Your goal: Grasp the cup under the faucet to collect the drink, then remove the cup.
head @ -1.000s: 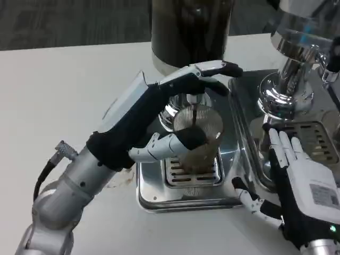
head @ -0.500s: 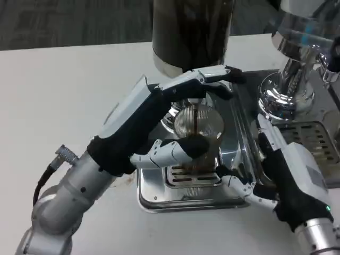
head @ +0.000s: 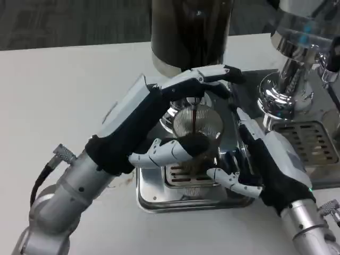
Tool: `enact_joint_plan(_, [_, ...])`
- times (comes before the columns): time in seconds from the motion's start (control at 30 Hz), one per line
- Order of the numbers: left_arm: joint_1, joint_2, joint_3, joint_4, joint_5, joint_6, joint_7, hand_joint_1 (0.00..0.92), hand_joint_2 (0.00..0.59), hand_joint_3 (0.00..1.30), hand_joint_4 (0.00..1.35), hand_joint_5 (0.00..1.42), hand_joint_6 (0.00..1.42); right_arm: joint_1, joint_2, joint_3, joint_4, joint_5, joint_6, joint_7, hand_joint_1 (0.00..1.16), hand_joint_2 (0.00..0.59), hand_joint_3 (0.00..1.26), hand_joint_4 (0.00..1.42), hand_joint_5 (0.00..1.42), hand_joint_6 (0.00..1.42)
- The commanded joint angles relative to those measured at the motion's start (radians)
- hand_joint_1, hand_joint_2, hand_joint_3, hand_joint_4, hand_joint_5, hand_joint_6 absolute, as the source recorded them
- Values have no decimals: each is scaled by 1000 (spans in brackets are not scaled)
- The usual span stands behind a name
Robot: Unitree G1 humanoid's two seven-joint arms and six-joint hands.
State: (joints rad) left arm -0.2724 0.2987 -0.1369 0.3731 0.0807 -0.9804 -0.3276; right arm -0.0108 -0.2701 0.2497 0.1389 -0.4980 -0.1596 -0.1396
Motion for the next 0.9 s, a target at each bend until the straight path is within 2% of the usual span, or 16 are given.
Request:
enact_joint_plan(0.03, [27,16,-5,-8,17,18,-7,0,154,321,228,395,364,-30,11,6,30,12,-26,15,518,216,0,0,0,83])
enact_joint_plan(0.57, [25,20,17,-37,8,38,9,0,156,332,236,403,370,-72,39,13,107,34,-66,27,531,210,0,0,0,83])
enact_joint_plan(0.9, [20,6,106,-46,-16,21,81,0,167,281,184,353,305,-76,45,9,118,35,-75,26,542,213,0,0,0,82])
